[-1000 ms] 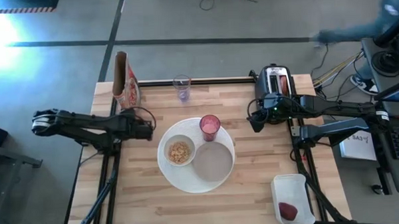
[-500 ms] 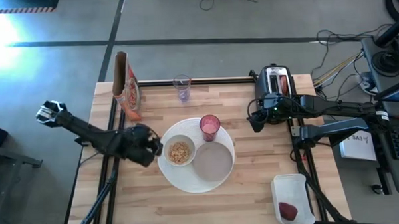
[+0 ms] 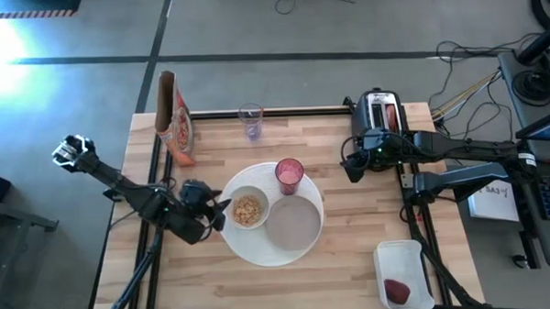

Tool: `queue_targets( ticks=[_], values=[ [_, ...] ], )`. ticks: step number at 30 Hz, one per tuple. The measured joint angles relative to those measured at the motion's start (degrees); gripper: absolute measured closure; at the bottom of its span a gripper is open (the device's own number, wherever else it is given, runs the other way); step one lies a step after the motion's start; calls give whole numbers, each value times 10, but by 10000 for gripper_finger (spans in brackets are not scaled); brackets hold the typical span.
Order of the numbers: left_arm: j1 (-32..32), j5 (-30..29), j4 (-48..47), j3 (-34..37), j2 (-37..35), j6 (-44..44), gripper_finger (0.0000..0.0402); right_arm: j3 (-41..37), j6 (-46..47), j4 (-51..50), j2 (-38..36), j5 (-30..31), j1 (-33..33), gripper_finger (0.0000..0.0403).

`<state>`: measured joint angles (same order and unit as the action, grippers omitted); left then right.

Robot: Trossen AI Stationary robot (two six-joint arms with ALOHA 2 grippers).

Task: Arrange a breakfast setting
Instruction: Put the brown toasted bread on the gray plate

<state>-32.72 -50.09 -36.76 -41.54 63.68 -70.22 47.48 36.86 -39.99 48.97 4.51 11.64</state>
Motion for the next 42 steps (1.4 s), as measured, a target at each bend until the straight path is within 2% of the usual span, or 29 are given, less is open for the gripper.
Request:
queue_targets(
  ticks=[10,15,20,27,33,38,42],
  values=[
    [-4,-1,112,0,0,157,208,0,-12,0,0,0,0,227],
    [-2,-11,118,0,0,229,208,0,-97,8,0,4,0,227],
    [-1,-30,119,0,0,271,208,0,-109,32,0,4,0,227],
    [0,-37,136,0,0,278,208,0,-95,66,2,6,0,227],
    [0,-66,141,0,0,278,208,0,-58,111,19,46,0,227],
    [0,-69,141,0,0,278,208,0,-6,120,41,38,0,227],
    [0,-69,141,0,0,277,208,0,-2,119,58,26,4,227]
  ],
)
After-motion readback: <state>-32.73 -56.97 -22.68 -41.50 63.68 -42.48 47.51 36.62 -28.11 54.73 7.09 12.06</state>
